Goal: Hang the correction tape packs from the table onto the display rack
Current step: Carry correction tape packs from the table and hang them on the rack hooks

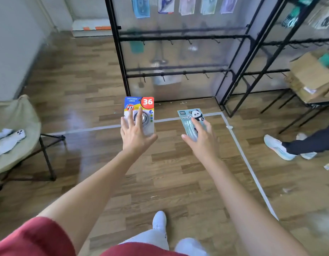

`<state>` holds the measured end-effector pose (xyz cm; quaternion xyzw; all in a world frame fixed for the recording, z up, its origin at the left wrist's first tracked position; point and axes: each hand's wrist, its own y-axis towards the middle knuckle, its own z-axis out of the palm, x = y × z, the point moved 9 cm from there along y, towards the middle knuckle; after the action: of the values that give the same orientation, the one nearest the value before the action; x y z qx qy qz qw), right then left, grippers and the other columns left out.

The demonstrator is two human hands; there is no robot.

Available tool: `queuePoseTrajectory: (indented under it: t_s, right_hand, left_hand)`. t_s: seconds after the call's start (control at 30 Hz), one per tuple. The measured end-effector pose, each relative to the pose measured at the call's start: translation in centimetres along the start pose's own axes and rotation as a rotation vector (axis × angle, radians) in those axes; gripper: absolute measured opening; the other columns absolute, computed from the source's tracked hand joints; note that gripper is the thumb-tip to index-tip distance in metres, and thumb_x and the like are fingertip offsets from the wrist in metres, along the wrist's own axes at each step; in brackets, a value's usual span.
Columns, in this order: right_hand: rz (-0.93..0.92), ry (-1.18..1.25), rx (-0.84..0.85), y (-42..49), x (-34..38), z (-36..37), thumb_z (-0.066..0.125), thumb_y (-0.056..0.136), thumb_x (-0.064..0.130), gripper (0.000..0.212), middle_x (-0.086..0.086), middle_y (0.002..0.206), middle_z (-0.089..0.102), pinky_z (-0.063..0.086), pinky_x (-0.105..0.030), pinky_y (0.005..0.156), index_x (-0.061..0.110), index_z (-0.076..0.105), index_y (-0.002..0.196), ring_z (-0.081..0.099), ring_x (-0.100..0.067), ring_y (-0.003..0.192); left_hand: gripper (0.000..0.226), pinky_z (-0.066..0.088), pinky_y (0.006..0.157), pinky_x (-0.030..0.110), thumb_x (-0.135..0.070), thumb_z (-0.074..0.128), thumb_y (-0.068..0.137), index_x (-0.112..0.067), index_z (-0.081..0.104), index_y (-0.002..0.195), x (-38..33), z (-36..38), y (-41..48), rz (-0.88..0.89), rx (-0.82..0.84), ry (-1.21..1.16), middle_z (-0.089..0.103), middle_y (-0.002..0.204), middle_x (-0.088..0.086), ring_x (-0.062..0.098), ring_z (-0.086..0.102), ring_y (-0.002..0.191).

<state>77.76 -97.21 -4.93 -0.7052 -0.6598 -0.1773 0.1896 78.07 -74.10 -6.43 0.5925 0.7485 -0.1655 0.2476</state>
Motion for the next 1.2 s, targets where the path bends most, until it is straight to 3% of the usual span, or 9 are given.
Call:
queuePoseTrajectory:
  t_s: [0.3,0.67,1.2]
  right_hand:
    - [-0.102,0.042,-0.087,17.2,-1.0,-7.0,0.06,0.088,0.047,0.066,-0.009,0.152,0.025,0.029,-0.046,0.108,0.032,0.032,0.146,0.028,-0.029,0.136]
    - [-0.307,0.033,-0.105,36.8,-3.4,-14.2,0.06,0.087,0.048,0.067,-0.011,0.151,0.027,0.029,-0.043,0.107,0.03,0.034,0.146,0.031,-0.031,0.133]
    - [-0.4,0.07,-0.029,55.9,0.4,-12.4,0.059,0.087,0.048,0.066,-0.009,0.152,0.026,0.029,-0.047,0.107,0.032,0.033,0.146,0.025,-0.027,0.138]
  left_hand:
    - [0.098,0.02,0.112,0.048,-0.029,0.069,0.074,-0.028,0.01,0.152,-10.2,0.8,13.6,0.059,-0.153,-0.028,0.006,0.159,0.001,0.035,0.01,0.141]
    - [0.096,0.016,0.114,0.051,-0.033,0.069,0.076,-0.032,0.01,0.152,-21.3,4.5,28.5,-0.001,-0.295,-0.055,0.007,0.159,0.001,0.035,0.003,0.144]
    - [0.099,0.006,0.116,0.047,-0.036,0.073,0.075,-0.028,0.011,0.152,-24.9,4.1,48.7,0.067,-0.353,-0.026,0.005,0.159,0.004,0.033,-0.001,0.144]
